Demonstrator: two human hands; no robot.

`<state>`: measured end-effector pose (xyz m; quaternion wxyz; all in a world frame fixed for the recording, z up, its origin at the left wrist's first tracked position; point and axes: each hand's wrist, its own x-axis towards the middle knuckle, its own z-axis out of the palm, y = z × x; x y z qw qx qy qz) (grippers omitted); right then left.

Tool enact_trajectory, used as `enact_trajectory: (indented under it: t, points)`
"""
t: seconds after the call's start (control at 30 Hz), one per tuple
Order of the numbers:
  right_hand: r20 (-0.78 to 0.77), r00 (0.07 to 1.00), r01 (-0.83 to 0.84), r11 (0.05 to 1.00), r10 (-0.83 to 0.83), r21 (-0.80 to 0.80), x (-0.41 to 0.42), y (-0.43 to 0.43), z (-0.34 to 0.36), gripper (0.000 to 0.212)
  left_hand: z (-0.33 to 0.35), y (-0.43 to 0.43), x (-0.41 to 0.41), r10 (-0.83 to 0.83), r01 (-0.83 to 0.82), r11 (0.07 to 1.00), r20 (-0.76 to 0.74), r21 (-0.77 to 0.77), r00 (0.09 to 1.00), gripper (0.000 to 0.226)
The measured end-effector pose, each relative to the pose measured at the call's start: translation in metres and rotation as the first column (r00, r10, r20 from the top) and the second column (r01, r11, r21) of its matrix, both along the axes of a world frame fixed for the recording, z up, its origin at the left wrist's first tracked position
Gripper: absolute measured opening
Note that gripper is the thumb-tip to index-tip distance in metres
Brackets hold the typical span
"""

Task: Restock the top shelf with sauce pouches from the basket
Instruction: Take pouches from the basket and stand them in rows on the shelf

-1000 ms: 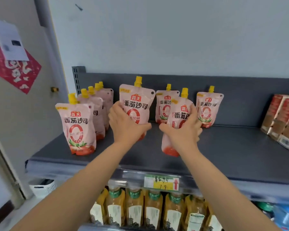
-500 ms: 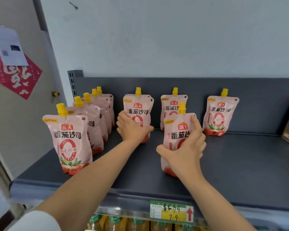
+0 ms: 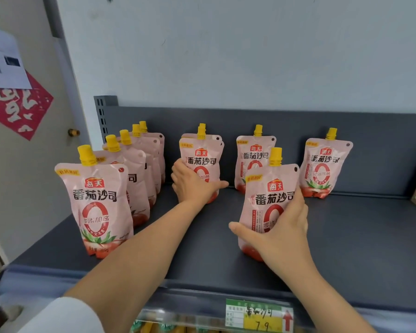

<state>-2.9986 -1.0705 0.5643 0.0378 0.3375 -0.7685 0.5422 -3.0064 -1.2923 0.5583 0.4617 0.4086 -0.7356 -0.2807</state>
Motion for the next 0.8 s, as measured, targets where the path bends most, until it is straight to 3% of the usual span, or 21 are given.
enact_trajectory:
  t: [0.13, 0.33, 0.8]
  points:
    - [0.002, 1.000, -0.011, 1.000, 0.011, 0.024, -0.0031, 0.0017, -0.0024, 0.128, 0.0008, 0.0025, 0.0004, -0.016, 0.017, 1.000, -0.009, 0.020, 1.000, 0.118]
    - [0.005, 1.000, -0.022, 0.999, 0.022, 0.029, -0.0024, 0.0033, -0.0063, 0.128, -0.0025, -0.0050, 0.0043, -0.156, 0.186, 0.971, -0.190, 0.152, 0.969, 0.117]
    - [-0.014, 1.000, -0.001, 0.999, 0.002, 0.042, -0.0004, 0.0062, -0.0078, 0.128, -0.0011, 0.0011, 0.0002, -0.106, 0.117, 0.985, -0.089, 0.130, 0.990, 0.109]
